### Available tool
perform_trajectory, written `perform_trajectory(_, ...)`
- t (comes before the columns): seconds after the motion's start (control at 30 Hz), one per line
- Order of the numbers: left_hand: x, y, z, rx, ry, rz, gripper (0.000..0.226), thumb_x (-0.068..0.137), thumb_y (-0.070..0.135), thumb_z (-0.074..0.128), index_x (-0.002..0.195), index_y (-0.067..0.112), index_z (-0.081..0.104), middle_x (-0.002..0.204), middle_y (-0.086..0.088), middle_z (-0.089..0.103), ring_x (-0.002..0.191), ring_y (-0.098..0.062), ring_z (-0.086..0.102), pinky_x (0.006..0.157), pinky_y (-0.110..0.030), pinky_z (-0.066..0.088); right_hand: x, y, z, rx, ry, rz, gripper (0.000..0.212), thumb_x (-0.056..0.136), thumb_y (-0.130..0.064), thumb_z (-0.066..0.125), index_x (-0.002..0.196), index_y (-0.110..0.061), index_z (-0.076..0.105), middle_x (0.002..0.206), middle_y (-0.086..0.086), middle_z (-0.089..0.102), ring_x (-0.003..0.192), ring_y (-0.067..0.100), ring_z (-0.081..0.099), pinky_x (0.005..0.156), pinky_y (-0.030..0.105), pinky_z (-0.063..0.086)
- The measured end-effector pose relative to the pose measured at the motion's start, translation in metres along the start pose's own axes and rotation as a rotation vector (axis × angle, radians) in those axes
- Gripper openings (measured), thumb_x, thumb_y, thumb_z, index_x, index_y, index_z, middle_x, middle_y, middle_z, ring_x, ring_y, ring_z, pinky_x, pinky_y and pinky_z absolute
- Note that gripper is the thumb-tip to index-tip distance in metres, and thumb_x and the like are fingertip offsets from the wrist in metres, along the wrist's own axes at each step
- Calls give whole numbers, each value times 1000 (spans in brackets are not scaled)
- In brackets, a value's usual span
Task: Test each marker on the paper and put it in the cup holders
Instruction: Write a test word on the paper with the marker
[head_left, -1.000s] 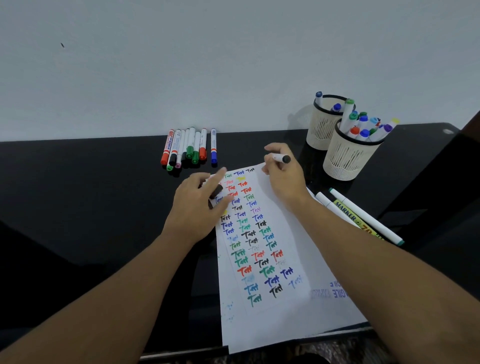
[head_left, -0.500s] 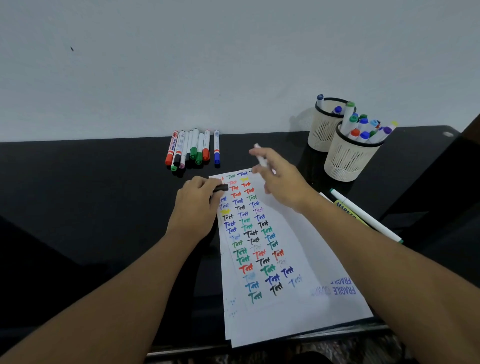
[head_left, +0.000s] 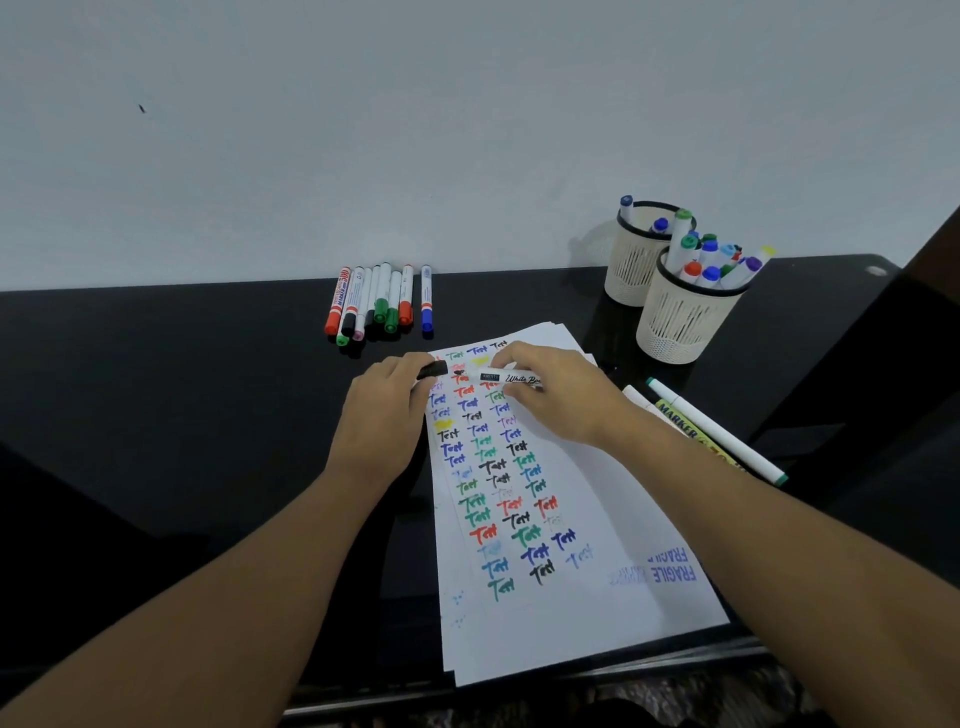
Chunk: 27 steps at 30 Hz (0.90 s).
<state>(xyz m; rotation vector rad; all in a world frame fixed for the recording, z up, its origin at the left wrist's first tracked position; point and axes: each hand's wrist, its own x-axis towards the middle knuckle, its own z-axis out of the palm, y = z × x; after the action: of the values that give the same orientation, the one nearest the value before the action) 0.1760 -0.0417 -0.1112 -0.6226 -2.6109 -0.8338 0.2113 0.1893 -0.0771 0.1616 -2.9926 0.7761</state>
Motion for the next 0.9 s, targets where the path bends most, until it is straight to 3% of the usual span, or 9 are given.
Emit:
perform_trajectory(0.17, -1, 1, -1, 3, -17, 28, 30, 103, 22, 54, 131, 15, 62, 121, -5, 66, 109, -21, 60, 97, -44, 49, 3, -6, 4, 11, 1, -10, 26, 104, -32, 60, 130, -36, 59, 136, -8, 64, 117, 14, 61, 95, 38, 55)
perform_trajectory(0.3, -2, 5, -2, 13, -59, 38, 32, 104, 21, 54, 134, 13, 61, 125, -7, 66, 112, -24, 59, 98, -39, 45, 5, -12, 5, -9, -29, -34, 23, 103, -35, 60, 127, -36, 59, 129, -8, 67, 111, 14, 62, 95, 42, 55)
perform_trajectory(0.43, -5, 9, -5, -14, -74, 61, 34, 103, 21, 55, 136, 13, 59, 119, -4, 68, 103, -20, 61, 85, -22, 41, 6, -24, 8, -98, 6, -93, 31, 104, -49, 54, 131, -35, 53, 127, -8, 69, 101, 12, 65, 97, 42, 49)
perform_trajectory(0.5, -4, 11, -7, -40, -101, 21, 43, 104, 26, 54, 145, 21, 48, 109, 6, 66, 90, -8, 56, 71, -11, 36, 6, -26, 7, -211, 31, -136, 35, 107, -46, 49, 140, -34, 45, 128, -6, 70, 95, 13, 65, 102, 39, 43)
perform_trajectory(0.57, -3, 13, -8, -56, -141, -30, 53, 104, 30, 53, 153, 27, 33, 105, 6, 66, 85, -5, 54, 65, -13, 35, 6, -26, 6, -291, 6, -181, 38, 108, -42, 46, 144, -36, 35, 126, -5, 72, 101, 14, 67, 114, 41, 30)
perform_trajectory(0.63, -2, 14, -8, -60, -156, -59, 61, 104, 31, 53, 157, 31, 24, 106, 0, 68, 85, -6, 56, 69, -19, 39, 8, -27, 4, -296, -43, -212, 40, 108, -39, 46, 144, -37, 30, 118, -2, 74, 97, 16, 68, 112, 40, 38)
perform_trajectory(0.73, -3, 14, -7, -115, -138, -55, 72, 103, 29, 55, 159, 35, 12, 132, 1, 65, 105, -11, 61, 81, -21, 42, 7, -30, 4, -157, -82, -200, 47, 108, -32, 47, 150, -36, 26, 127, 2, 68, 95, 18, 66, 85, 40, 57)
perform_trajectory(0.83, -1, 10, -5, -154, -114, -63, 82, 100, 33, 60, 160, 36, 5, 145, 3, 54, 127, -14, 52, 97, -28, 44, 4, -26, 6, -78, -53, -179, 54, 110, -30, 39, 158, -44, 21, 137, 3, 61, 105, 16, 63, 89, 39, 56)
perform_trajectory(0.9, 1, 6, -2, -147, -102, -87, 83, 97, 38, 64, 160, 34, 10, 135, -2, 59, 126, -18, 51, 104, -36, 42, 2, -22, 8, -41, -33, -153, 56, 109, -30, 35, 159, -50, 19, 121, 3, 63, 100, 13, 59, 88, 39, 53)
